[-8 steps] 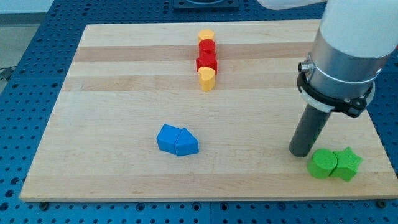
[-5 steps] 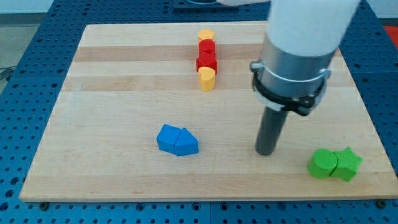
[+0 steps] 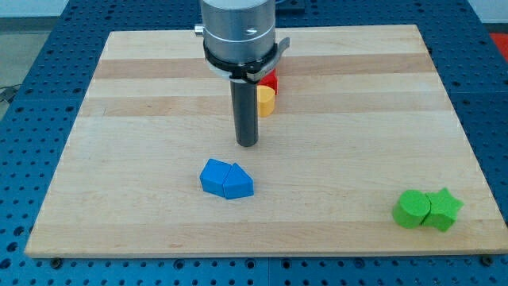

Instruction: Separate the red star and heart from each other

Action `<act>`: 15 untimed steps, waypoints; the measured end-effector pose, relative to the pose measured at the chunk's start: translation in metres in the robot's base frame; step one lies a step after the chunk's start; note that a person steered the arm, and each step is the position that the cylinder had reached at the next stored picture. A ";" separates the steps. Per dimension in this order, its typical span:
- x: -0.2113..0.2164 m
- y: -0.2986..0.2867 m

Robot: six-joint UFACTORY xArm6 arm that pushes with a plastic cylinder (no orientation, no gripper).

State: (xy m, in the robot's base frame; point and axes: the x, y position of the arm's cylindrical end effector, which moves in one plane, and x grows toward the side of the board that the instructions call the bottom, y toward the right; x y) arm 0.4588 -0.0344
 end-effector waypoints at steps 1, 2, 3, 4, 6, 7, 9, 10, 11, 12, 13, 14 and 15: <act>0.000 -0.020; -0.005 -0.020; -0.059 -0.020; -0.094 -0.015; -0.096 0.042; -0.089 0.067; -0.099 0.074; -0.112 0.045; -0.111 0.043; -0.096 0.046; -0.060 0.061; -0.058 0.061; -0.058 0.062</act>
State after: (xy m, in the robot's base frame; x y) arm 0.4007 0.0274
